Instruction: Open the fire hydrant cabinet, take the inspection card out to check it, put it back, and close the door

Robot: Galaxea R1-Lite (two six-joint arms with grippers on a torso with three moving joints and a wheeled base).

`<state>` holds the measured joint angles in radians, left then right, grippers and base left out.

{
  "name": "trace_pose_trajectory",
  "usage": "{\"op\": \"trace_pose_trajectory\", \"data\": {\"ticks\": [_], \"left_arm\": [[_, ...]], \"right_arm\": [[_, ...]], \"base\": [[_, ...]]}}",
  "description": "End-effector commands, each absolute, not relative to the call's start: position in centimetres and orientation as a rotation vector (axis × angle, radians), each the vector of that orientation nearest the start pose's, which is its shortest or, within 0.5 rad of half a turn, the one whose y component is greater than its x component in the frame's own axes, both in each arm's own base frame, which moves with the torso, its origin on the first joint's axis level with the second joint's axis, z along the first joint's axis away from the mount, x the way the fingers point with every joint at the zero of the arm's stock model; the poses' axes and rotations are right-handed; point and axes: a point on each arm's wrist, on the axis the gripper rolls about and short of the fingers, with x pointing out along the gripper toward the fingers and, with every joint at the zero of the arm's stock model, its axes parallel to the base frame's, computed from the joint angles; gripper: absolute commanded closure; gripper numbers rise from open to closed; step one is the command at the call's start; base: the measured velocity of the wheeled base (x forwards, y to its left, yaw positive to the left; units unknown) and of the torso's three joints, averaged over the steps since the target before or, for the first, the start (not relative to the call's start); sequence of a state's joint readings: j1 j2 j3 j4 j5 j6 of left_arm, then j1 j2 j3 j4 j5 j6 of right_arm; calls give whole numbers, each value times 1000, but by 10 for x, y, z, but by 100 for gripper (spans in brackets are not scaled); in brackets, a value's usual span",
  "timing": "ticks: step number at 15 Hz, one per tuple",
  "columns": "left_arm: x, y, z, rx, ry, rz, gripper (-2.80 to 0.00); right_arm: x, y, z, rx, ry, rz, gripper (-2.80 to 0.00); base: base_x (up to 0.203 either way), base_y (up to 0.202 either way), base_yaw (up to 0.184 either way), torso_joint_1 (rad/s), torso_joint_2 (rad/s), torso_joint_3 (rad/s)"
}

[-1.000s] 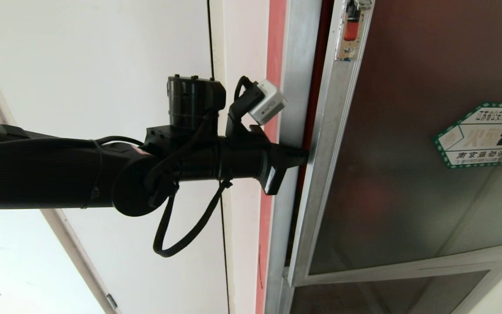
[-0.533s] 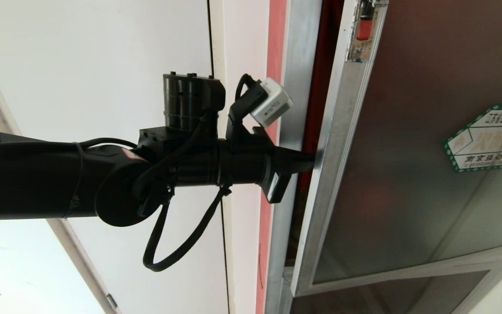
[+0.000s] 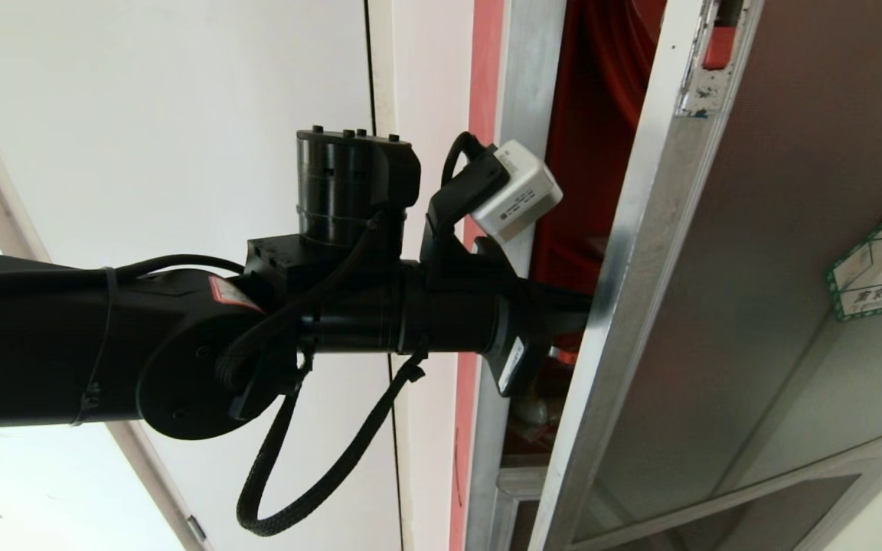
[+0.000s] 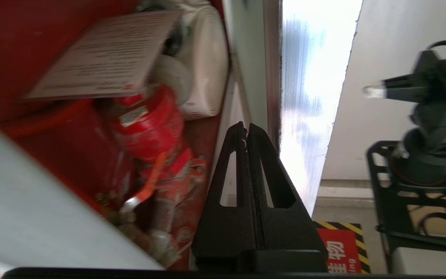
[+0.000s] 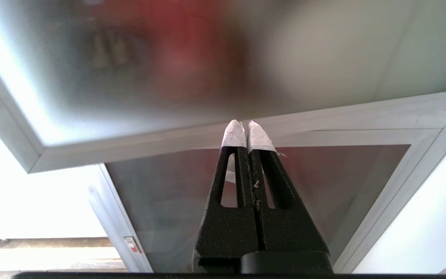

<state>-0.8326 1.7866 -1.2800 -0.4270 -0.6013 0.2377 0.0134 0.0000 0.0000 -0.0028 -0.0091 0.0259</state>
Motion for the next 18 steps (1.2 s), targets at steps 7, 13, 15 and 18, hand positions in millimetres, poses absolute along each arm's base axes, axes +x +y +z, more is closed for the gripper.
{"op": "trace_pose_trajectory", "data": {"ticks": [7, 13, 15, 18], "left_arm": [[179, -274, 277, 199, -126, -1556, 0], [142, -300, 265, 207, -91, -1694, 0], [134, -308, 261, 210, -84, -1723, 0], [130, -317, 257, 217, -76, -1705, 0]], "right_arm": [[-23, 0, 76, 25, 0, 6, 0], [-23, 0, 76, 25, 0, 6, 0], [-23, 0, 76, 25, 0, 6, 0], [-23, 0, 76, 25, -1, 6, 0]], "base": [[0, 0, 0, 0, 0, 0], [0, 0, 0, 0, 0, 0], [0, 0, 0, 0, 0, 0], [0, 0, 0, 0, 0, 0]]}}
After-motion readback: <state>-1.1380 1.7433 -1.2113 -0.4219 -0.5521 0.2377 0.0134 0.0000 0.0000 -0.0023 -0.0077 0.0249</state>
